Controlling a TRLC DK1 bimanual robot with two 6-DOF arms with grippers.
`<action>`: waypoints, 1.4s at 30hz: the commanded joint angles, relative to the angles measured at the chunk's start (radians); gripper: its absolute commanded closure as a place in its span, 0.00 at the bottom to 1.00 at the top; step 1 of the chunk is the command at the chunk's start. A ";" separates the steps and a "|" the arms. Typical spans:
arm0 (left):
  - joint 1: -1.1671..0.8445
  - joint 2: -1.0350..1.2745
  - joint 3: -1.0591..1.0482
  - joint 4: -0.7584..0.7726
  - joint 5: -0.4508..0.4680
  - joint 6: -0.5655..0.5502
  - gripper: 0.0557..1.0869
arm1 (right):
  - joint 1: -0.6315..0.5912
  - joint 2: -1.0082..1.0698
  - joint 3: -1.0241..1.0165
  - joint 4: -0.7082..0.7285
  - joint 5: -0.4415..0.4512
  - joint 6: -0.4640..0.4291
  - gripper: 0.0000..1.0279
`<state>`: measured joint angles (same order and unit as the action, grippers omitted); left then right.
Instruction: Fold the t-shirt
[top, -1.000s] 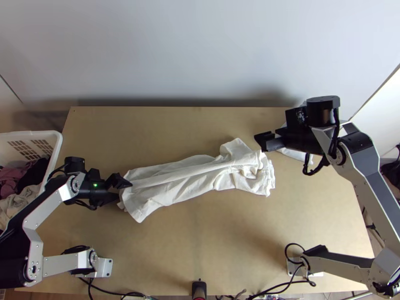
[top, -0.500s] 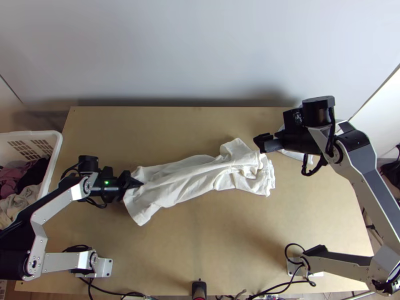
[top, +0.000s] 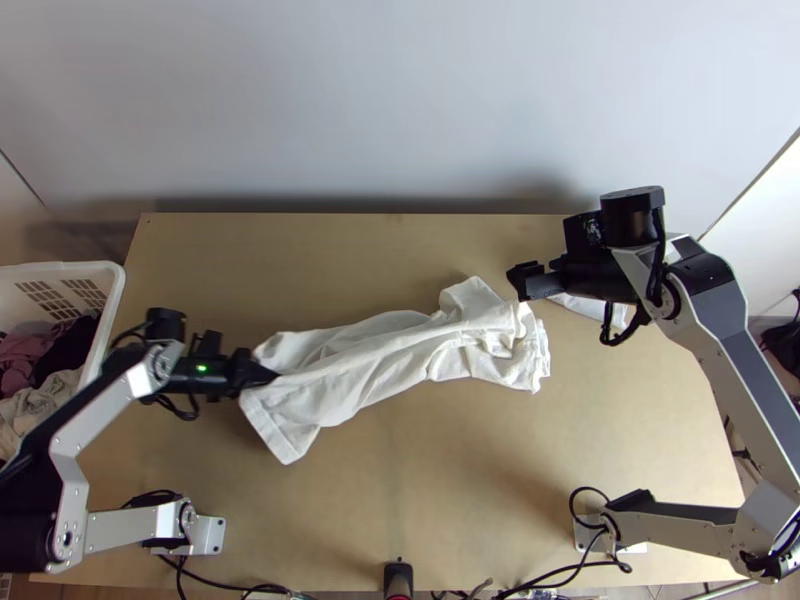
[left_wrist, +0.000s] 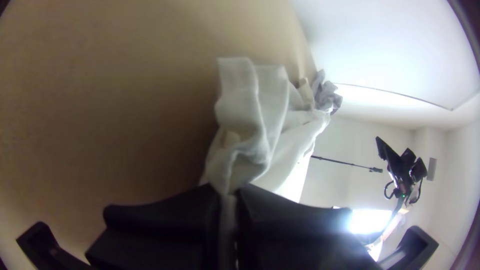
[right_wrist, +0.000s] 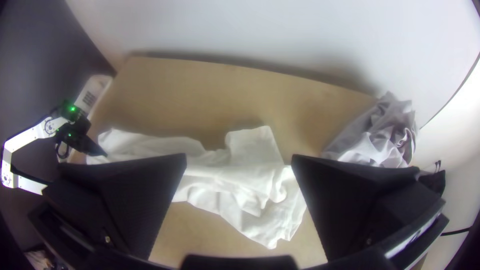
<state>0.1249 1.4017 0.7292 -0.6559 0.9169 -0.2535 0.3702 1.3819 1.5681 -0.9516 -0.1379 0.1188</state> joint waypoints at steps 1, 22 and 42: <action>0.226 0.088 0.151 -0.383 -0.067 0.350 0.97 | -0.002 0.003 -0.006 0.002 0.003 -0.007 0.05; -0.085 0.232 0.730 -0.752 -0.197 0.200 0.97 | 0.001 -0.050 -0.091 0.016 0.001 0.001 0.07; -0.700 0.671 1.359 -0.553 -0.311 -0.262 0.97 | -0.109 -0.300 -0.430 0.206 0.000 0.062 0.07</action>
<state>-0.4049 1.9274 1.9205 -1.2896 0.6544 -0.4015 0.3138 1.1885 1.2705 -0.8062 -0.1379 0.1669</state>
